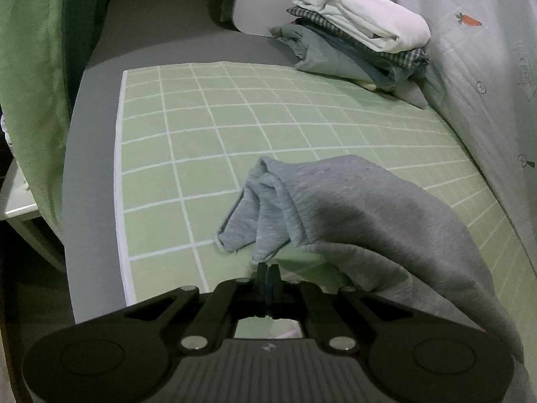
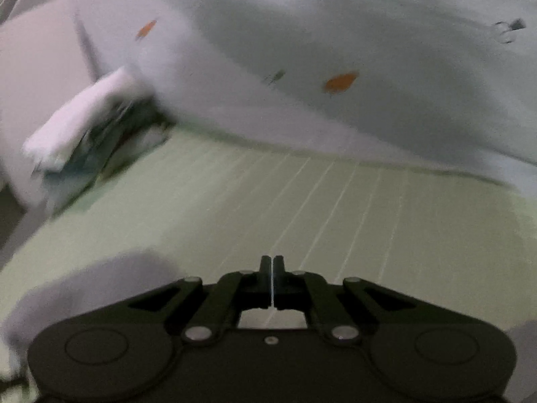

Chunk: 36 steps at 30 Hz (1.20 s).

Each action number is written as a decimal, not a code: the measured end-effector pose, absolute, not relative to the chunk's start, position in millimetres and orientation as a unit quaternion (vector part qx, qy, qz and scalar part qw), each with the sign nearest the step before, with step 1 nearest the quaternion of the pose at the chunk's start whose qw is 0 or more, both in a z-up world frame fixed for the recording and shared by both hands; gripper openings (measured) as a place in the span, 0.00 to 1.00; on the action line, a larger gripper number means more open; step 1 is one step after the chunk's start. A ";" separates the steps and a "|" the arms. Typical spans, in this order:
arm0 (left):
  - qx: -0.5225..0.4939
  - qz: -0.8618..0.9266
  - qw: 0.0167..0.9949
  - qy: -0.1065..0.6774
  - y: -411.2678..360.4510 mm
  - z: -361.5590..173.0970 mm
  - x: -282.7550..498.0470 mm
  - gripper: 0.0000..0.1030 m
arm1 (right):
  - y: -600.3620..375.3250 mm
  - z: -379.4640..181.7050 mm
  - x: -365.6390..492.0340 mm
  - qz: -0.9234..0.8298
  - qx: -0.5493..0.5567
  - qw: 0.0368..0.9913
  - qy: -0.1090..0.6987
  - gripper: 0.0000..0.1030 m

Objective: Fold clothes

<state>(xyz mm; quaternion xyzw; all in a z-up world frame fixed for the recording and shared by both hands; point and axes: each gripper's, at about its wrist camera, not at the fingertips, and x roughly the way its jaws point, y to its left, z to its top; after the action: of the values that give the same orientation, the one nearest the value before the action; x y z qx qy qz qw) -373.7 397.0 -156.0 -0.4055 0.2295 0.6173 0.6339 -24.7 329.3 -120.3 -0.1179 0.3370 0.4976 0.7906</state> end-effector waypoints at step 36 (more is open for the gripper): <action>-0.412 0.540 0.697 0.231 390.1 -142.5 -316.5 0.34 | 375.6 -147.2 -106.2 0.717 -0.193 0.602 0.296 0.03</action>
<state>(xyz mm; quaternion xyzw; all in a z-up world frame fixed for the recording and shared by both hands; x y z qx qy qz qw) -316.5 390.1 -142.5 -0.4116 0.2314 0.5399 0.6968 -106.2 375.6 -147.2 -0.1927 0.2957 0.7165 0.6017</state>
